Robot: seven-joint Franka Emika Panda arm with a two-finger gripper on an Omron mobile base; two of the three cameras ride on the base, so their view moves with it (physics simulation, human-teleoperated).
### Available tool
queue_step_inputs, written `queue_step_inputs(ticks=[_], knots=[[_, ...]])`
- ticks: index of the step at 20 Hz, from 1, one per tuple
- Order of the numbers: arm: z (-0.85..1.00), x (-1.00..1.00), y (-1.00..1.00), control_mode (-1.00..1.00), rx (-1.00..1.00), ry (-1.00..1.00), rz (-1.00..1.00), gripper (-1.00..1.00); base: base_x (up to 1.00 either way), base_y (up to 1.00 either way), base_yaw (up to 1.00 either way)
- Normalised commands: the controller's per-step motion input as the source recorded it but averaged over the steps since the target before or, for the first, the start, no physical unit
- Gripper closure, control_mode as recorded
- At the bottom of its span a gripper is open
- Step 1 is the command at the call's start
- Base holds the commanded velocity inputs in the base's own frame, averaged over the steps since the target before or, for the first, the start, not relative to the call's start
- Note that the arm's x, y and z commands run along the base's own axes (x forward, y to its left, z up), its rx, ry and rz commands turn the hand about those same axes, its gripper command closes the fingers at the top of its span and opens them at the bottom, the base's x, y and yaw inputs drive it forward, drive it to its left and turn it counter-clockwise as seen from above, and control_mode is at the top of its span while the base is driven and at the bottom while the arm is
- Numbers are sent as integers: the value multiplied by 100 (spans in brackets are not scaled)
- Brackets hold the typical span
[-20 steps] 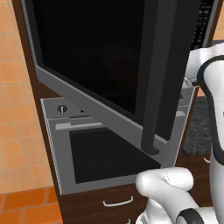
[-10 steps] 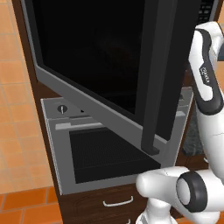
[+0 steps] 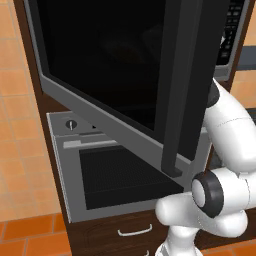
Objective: Open the microwave, place the bowl with waffle inside the microwave, then close the microwave door and turn it on.
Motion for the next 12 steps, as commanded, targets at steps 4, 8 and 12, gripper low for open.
queue_step_inputs(ticks=[4,8,12], knots=[[0,80,20,-100,0,11,-9,100,0,0,0],[0,85,26,-100,-4,19,-6,100,0,0,0],[0,79,1,-100,-1,15,-2,100,0,0,0]])
